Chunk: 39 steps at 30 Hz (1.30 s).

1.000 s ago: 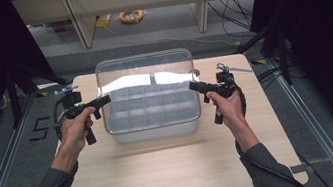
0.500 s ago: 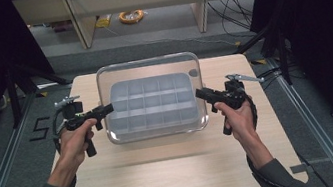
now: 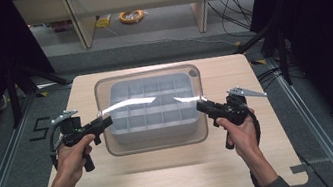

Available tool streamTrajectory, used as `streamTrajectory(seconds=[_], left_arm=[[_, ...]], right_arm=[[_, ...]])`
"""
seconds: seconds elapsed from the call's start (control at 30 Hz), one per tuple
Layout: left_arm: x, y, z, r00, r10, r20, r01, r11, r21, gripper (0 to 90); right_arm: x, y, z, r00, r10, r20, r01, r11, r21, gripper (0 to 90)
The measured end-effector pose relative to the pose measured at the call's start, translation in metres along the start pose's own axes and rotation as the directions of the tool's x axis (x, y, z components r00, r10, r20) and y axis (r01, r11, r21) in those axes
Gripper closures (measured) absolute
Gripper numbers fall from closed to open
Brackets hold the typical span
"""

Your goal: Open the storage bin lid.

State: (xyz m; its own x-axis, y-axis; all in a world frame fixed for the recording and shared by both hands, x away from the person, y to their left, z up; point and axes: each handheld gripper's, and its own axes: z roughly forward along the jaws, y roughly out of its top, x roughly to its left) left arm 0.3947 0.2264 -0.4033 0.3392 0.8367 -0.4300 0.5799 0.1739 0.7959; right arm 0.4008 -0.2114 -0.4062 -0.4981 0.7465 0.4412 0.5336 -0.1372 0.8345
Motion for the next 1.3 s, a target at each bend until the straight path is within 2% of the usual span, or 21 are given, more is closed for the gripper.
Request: streamTrajectory(seconds=[0.1, 0.13, 0.17, 0.2, 0.4, 0.5, 0.53, 0.6, 0.63, 0.7, 0.73, 0.77, 0.8, 0.83, 0.87, 0.97, 1.17, 1.2, 1.23, 1.27, 1.3], left_arm=[[-0.002, -0.008, -0.007, 0.9999, 0.011, 0.006, -0.011, 0.9999, -0.002, 54.5], [-0.003, -0.011, -0.009, 0.9999, 0.011, 0.013, -0.011, 0.9999, -0.006, 54.5], [-0.003, -0.015, -0.011, 0.9998, 0.016, 0.012, -0.016, 0.9999, -0.007, 54.6], [-0.003, -0.015, -0.011, 0.9998, 0.016, 0.012, -0.016, 0.9999, -0.007, 54.6], [-0.005, -0.03, -0.014, 0.9995, 0.02, 0.022, -0.02, 0.9998, -0.004, 54.3], [-0.006, -0.035, -0.015, 0.9995, 0.025, 0.021, -0.025, 0.9996, 0.008, 54.3], [-0.006, -0.038, -0.015, 0.9994, 0.029, 0.021, -0.029, 0.9995, 0.014, 54.3], [-0.007, -0.04, -0.016, 0.9994, 0.028, 0.02, -0.028, 0.9994, 0.019, 54.3], [-0.007, -0.043, -0.016, 0.9993, 0.03, 0.02, -0.031, 0.9993, 0.021, 54.3], [-0.007, -0.046, -0.018, 0.9994, 0.03, 0.017, -0.03, 0.9991, 0.029, 54.4], [-0.007, -0.048, -0.018, 0.9994, 0.032, 0.016, -0.033, 0.999, 0.032, 54.3], [-0.006, -0.052, -0.02, 0.9993, 0.036, 0.012, -0.036, 0.9984, 0.043, 54.3], [-0.006, -0.054, -0.021, 0.9993, 0.036, 0.012, -0.037, 0.9984, 0.043, 54.3], [-0.006, -0.056, -0.021, 0.9995, 0.031, 0.01, -0.031, 0.9983, 0.05, 54.3], [-0.006, -0.057, -0.022, 0.9995, 0.03, 0.014, -0.03, 0.9984, 0.047, 54.3], [-0.007, -0.06, -0.024, 0.9994, 0.031, 0.012, -0.032, 0.9978, 0.058, 54.4], [-0.005, -0.072, -0.031, 0.999, 0.036, 0.026, -0.038, 0.9973, 0.063, 54.5], [-0.005, -0.072, -0.031, 0.999, 0.036, 0.026, -0.038, 0.9973, 0.063, 54.5], [-0.005, -0.074, -0.032, 0.999, 0.038, 0.021, -0.04, 0.9968, 0.069, 54.5], [-0.005, -0.079, -0.034, 0.999, 0.039, 0.022, -0.041, 0.9966, 0.071, 54.5], [-0.005, -0.079, -0.034, 0.999, 0.039, 0.022, -0.041, 0.9966, 0.071, 54.5]], right_arm=[[0.001, -0.004, -0.005, 0.9999, 0.0, -0.013, 0.0, 1.0, 0.006, 66.3], [0.0, -0.006, -0.005, 0.9997, -0.02, -0.014, 0.02, 1.0, 0.002, 66.4], [0.004, -0.01, -0.01, 0.9997, 0.012, -0.02, -0.012, 1.0, 0.014, 66.6], [0.004, -0.012, -0.011, 0.9999, -0.005, -0.013, 0.005, 1.0, 0.011, 66.6], [0.004, -0.022, -0.018, 0.9999, -0.008, -0.012, 0.009, 1.0, 0.023, 66.5], [0.007, -0.029, -0.022, 0.9999, 0.007, -0.013, -0.006, 1.0, 0.029, 66.6], [0.005, -0.034, -0.024, 0.9998, -0.017, -0.01, 0.018, 1.0, 0.024, 66.6], [0.004, -0.036, -0.025, 0.9998, -0.018, -0.002, 0.018, 0.999, 0.034, 66.6], [0.006, -0.042, -0.027, 0.9998, 0.018, 0.001, -0.018, 0.999, 0.049, 66.5], [0.005, -0.045, -0.027, 0.9998, 0.014, -0.01, -0.014, 0.999, 0.048, 66.6], [0.003, -0.05, -0.028, 1.0, -0.005, -0.002, 0.005, 0.998, 0.059, 66.6], [0.006, -0.053, -0.029, 0.9994, 0.034, -0.001, -0.034, 0.997, 0.068, 66.5], [0.004, -0.055, -0.029, 1.0, 0.0, -0.005, 0.0, 0.998, 0.064, 66.6], [0.005, -0.057, -0.031, 0.9998, 0.014, -0.013, -0.013, 0.997, 0.071, 66.6], [0.005, -0.059, -0.031, 1.0, 0.008, -0.001, -0.008, 0.997, 0.073, 66.6], [0.006, -0.061, -0.033, 0.9998, 0.017, -0.009, -0.016, 0.997, 0.078, 66.6], [0.01, -0.07, -0.039, 0.9999, -0.012, -0.009, 0.013, 0.997, 0.081, 67.1], [0.015, -0.072, -0.04, 0.9994, 0.032, -0.015, -0.031, 0.995, 0.095, 67.1], [0.015, -0.072, -0.04, 0.9994, 0.032, -0.015, -0.031, 0.995, 0.095, 67.1], [0.013, -0.075, -0.04, 0.9999, -0.012, -0.01, 0.013, 0.996, 0.092, 67.1], [0.015, -0.077, -0.04, 1.0, 0.002, 0.0, -0.002, 0.995, 0.102, 67.1]])
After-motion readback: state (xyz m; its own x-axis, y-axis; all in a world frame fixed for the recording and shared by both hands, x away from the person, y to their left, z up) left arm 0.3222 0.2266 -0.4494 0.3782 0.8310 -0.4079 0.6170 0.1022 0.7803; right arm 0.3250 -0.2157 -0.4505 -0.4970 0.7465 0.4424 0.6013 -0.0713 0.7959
